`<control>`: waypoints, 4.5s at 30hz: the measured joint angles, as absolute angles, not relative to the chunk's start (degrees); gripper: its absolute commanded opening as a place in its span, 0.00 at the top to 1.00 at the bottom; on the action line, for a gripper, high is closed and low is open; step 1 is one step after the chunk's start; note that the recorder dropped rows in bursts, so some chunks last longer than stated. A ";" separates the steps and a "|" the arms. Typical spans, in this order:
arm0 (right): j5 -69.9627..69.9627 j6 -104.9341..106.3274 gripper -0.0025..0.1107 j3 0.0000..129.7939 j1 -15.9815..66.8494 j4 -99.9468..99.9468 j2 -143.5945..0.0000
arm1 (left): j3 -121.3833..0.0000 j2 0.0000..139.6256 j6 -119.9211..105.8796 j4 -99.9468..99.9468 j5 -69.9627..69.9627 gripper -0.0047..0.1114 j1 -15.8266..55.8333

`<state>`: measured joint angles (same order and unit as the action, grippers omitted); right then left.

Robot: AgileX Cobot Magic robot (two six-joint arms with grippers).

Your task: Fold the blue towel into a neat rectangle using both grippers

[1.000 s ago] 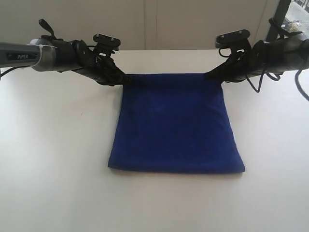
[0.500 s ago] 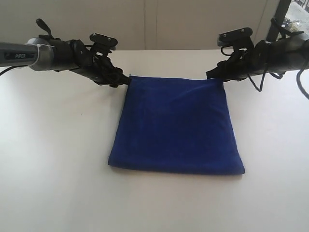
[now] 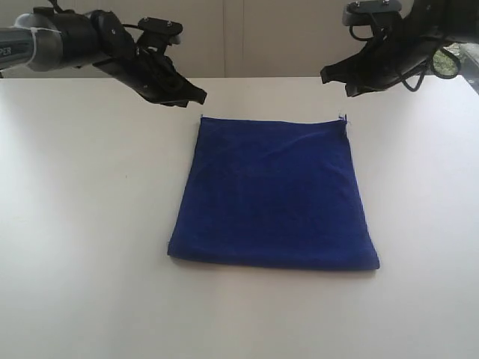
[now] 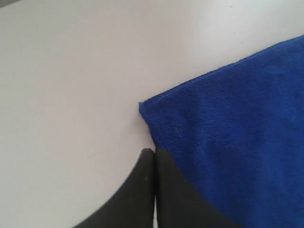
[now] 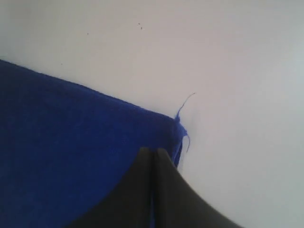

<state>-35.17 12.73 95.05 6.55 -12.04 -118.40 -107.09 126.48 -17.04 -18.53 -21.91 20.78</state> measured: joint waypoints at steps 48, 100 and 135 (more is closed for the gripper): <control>-33.83 11.56 0.98 95.77 6.55 -16.32 -129.91 | -123.13 145.95 -26.37 -47.04 -40.83 0.96 12.98; -39.53 6.35 0.98 55.70 16.10 -14.67 -91.13 | -67.75 94.93 -10.12 -20.82 -35.12 0.96 27.35; -28.33 -3.46 0.98 49.01 17.05 -6.12 -99.50 | -61.94 107.60 -13.72 -29.37 -22.19 0.96 30.00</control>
